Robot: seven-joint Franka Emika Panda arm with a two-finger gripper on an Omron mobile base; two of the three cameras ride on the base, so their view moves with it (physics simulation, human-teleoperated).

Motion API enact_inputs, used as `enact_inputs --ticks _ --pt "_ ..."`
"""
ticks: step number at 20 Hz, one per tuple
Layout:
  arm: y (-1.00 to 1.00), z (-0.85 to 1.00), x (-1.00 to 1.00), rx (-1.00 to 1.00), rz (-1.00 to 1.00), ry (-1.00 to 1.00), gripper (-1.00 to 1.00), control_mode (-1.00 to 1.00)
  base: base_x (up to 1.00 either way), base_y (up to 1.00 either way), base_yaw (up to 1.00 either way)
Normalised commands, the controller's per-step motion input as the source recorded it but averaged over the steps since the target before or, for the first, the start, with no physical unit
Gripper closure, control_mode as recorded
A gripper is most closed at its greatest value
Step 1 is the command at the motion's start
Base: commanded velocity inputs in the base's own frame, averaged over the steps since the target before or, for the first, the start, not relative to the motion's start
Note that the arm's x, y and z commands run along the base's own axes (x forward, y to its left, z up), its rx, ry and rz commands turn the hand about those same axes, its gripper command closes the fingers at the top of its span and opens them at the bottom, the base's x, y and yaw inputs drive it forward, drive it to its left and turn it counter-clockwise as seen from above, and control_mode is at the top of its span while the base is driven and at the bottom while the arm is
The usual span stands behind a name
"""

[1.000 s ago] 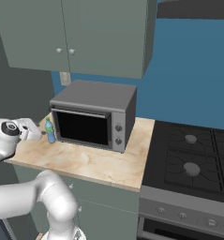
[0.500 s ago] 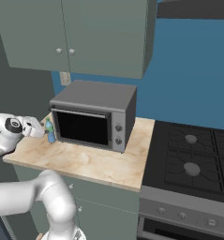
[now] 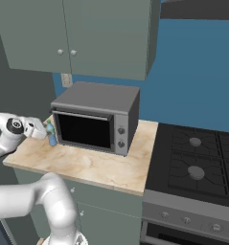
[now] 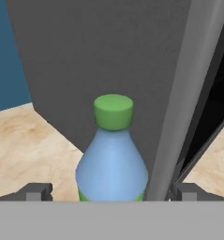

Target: Take the bottled waters from the counter and place them in the freezer to freeze. Close the freezer door after placing the bottles.

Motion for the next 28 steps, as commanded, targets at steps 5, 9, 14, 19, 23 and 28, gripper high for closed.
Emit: enact_inputs --ticks 5,9,14,19,23,28 --pt "-0.05 -0.02 0.06 0.0 -0.05 0.02 -1.0 -1.0 0.0 0.0 0.0" --pt "-0.02 -0.03 0.04 0.0 -0.04 0.01 -1.0 -1.0 0.0 0.0 0.0" --pt "0.0 -0.03 0.08 0.0 -0.04 0.01 -1.0 -1.0 0.0 0.0 0.0" --pt "0.0 -0.01 0.02 0.0 0.0 0.0 -1.0 -1.0 0.0 0.0 0.0" --pt "0.0 0.0 0.0 0.0 0.0 0.0 -1.0 -1.0 0.0 0.0 0.0" --pt "0.0 0.0 0.0 0.0 0.0 0.0 1.0 -1.0 0.0 0.0 0.0"
